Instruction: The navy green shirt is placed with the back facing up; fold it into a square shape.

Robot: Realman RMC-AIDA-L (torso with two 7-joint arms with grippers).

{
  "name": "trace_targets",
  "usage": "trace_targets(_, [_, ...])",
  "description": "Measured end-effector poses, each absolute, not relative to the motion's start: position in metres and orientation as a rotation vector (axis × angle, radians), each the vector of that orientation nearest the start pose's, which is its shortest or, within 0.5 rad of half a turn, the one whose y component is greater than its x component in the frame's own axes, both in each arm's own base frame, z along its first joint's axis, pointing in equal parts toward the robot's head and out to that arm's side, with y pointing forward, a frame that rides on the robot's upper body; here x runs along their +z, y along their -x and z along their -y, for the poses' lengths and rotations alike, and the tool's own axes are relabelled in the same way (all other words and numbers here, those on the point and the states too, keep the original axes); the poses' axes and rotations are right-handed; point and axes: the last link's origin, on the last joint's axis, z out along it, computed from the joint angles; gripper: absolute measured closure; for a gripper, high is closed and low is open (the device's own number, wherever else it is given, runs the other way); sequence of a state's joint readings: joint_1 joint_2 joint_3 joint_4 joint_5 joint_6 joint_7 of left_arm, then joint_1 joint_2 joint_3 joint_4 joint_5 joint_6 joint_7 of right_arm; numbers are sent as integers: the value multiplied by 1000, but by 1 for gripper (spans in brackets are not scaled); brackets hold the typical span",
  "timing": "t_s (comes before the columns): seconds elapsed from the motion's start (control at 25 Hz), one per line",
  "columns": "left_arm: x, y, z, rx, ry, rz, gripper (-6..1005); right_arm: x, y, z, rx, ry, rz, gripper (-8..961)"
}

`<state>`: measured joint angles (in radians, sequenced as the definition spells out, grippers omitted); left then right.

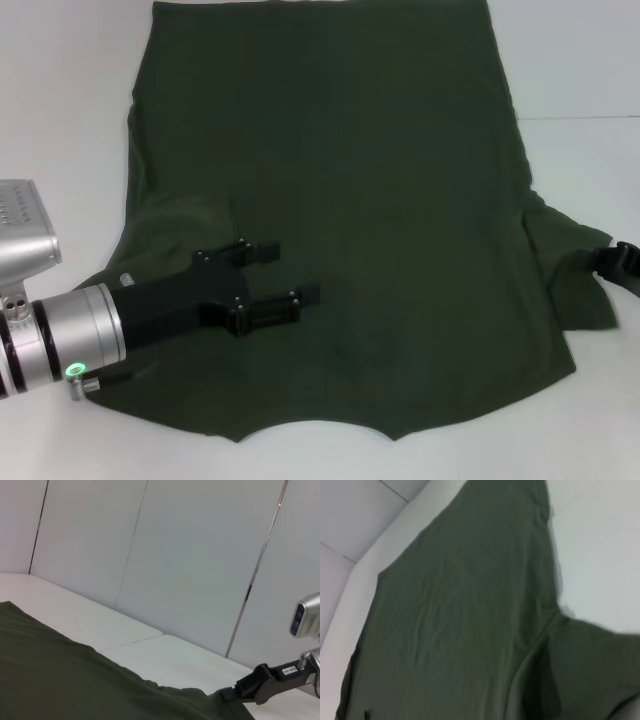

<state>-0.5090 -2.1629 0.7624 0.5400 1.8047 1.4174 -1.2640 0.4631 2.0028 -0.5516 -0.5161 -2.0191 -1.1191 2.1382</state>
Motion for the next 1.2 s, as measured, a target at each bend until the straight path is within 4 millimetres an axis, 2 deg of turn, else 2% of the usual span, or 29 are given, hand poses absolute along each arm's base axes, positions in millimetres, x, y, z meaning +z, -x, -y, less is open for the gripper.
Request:
trace_targets(0.32, [-46, 248, -326, -881, 2588, 673, 121, 46, -362, -358, 811, 1723, -1639, 934])
trace_targets(0.84, [-44, 251, -328, -867, 2568, 678, 122, 71, -340, -401, 760, 1766, -1444, 922])
trace_targets(1.2, [-45, 252, -330, -857, 2560, 682, 122, 68, -332, -405, 757, 1813, -1432, 914])
